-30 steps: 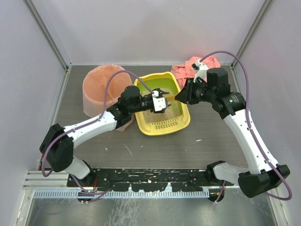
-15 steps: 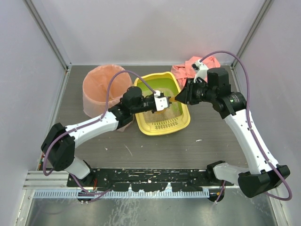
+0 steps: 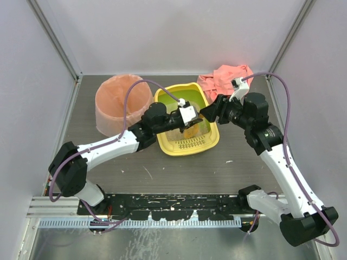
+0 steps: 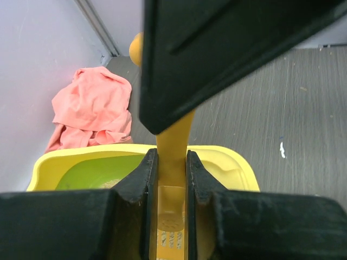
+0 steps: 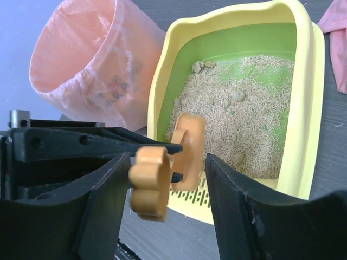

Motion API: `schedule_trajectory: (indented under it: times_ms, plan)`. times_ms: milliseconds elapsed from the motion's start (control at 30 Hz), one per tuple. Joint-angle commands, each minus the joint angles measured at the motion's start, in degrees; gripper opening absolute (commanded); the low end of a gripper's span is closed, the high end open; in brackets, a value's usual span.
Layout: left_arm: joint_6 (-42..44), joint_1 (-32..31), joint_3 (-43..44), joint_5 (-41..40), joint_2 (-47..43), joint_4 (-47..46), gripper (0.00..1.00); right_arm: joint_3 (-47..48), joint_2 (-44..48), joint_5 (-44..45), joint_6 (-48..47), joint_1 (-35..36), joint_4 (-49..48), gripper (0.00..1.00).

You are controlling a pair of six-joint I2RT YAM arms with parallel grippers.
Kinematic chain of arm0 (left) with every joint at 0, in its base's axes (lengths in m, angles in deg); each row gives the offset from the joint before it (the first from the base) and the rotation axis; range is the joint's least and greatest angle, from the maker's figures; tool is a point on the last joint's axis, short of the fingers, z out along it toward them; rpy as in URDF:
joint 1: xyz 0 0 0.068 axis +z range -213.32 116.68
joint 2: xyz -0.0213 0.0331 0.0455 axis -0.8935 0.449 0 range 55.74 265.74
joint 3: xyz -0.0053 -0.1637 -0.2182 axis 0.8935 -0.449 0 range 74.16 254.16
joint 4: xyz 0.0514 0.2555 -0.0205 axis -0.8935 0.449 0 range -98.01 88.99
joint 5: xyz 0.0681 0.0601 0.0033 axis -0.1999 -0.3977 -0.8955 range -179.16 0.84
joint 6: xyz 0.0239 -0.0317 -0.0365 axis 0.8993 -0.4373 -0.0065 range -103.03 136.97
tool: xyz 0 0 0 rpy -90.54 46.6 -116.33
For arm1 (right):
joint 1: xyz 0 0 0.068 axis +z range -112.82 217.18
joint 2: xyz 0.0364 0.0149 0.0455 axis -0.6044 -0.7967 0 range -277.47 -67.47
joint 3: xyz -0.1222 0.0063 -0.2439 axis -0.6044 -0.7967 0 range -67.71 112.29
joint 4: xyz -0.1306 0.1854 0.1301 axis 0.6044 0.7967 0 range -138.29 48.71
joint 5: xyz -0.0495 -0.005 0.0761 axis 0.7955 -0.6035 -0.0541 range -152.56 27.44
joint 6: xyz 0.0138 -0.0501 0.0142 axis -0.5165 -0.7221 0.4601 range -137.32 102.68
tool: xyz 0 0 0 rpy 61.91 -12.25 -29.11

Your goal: Clean the litter box

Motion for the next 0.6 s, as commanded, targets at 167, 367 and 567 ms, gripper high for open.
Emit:
schedule_trajectory:
  times_ms: [167, 367, 567]
  plan:
    - [-9.5, -0.3, 1.1, -3.4, -0.2, -6.5, 0.00, -5.2, 1.5, -1.0, 3.1, -0.1, -13.6, 0.50]
    - [-9.8, -0.3, 0.8, -3.1, -0.1, -6.2, 0.00, -5.0, -0.1, -1.5, 1.8, -0.1, -13.1, 0.45]
    - [-10.1, -0.3, 1.3, -3.0, 0.2, -5.7, 0.00, -4.5, -1.7, -3.5, 1.3, -0.1, -11.9, 0.43]
